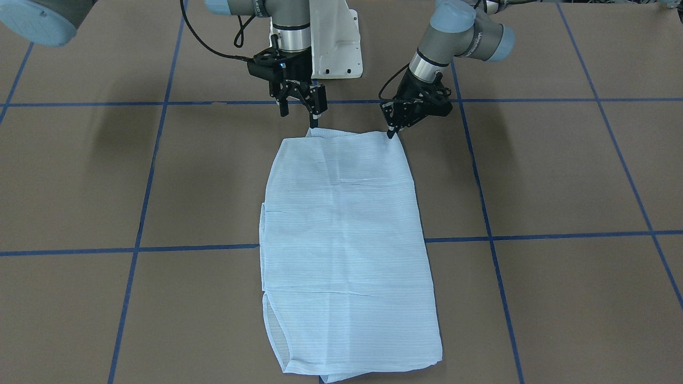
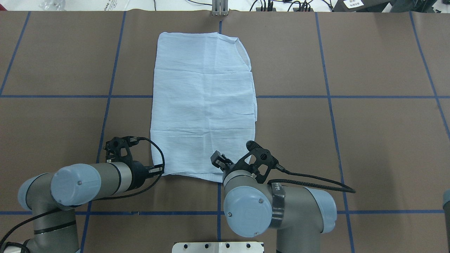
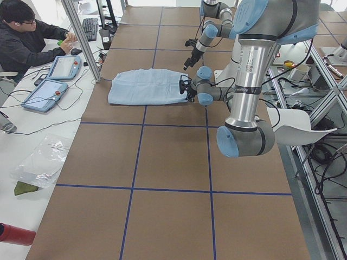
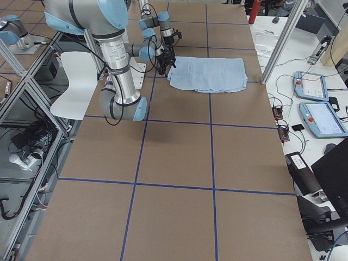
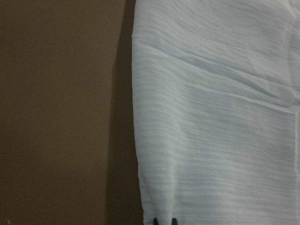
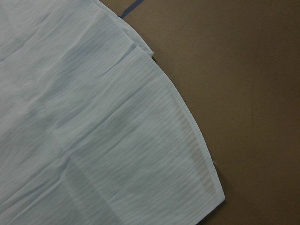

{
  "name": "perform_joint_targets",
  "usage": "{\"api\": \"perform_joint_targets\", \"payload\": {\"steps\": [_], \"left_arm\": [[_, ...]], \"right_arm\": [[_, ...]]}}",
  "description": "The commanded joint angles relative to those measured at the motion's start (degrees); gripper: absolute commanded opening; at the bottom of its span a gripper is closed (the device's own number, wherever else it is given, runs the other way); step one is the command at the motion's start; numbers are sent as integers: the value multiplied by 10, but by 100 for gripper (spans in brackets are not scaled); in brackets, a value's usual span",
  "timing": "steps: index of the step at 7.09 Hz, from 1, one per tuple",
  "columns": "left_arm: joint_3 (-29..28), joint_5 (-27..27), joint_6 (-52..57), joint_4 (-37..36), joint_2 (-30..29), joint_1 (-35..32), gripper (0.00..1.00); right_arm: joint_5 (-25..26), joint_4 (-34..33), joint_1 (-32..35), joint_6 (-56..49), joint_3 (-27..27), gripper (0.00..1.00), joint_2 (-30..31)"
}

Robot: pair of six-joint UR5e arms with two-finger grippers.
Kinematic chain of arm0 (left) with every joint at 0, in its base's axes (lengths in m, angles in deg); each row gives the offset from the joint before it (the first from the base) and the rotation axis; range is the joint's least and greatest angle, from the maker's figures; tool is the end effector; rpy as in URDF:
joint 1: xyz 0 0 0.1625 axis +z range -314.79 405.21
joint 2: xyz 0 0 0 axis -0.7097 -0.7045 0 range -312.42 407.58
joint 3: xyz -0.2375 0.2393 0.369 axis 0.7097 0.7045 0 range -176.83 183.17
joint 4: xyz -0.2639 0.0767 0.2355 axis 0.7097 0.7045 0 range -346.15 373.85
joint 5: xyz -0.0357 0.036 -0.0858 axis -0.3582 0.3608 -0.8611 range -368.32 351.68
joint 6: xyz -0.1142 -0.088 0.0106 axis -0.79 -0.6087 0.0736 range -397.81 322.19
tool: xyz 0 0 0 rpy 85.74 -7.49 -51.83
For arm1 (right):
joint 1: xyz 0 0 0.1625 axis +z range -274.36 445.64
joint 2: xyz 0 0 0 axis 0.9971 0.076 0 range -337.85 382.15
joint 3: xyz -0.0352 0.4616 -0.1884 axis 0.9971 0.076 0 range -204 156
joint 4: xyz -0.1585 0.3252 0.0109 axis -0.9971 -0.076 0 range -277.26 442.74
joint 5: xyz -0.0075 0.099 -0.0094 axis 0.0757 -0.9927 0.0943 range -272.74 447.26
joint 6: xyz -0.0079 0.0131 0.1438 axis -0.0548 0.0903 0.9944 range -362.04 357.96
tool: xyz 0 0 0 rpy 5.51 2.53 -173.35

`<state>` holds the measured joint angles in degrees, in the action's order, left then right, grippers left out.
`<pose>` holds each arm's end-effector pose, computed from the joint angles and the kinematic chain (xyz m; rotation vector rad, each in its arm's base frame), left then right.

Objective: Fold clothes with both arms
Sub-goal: 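Grasp the near edge corners of the folded shirt with both grippers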

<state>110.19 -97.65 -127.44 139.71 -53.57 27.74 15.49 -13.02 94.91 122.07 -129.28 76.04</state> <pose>0.5002 -0.2988 0.4677 0.1841 1.1063 -0.2733 -0.6349 -0.2845 0.3281 0.1281 -0.8622 0.8368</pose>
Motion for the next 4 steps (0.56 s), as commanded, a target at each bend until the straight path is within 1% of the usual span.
{"api": "perform_joint_targets", "payload": {"steps": [1,2,4], "left_arm": [[2,1,-1,0,2,1,0],[3,1,-1,0,2,1,0],[5,1,-1,0,2,1,0]], "right_arm": [[-41,-10,10,0,53,98,-40],[-61,-10,21,-7,57,97,-48],[-69,-10,34,-28,61,96,-48]]}}
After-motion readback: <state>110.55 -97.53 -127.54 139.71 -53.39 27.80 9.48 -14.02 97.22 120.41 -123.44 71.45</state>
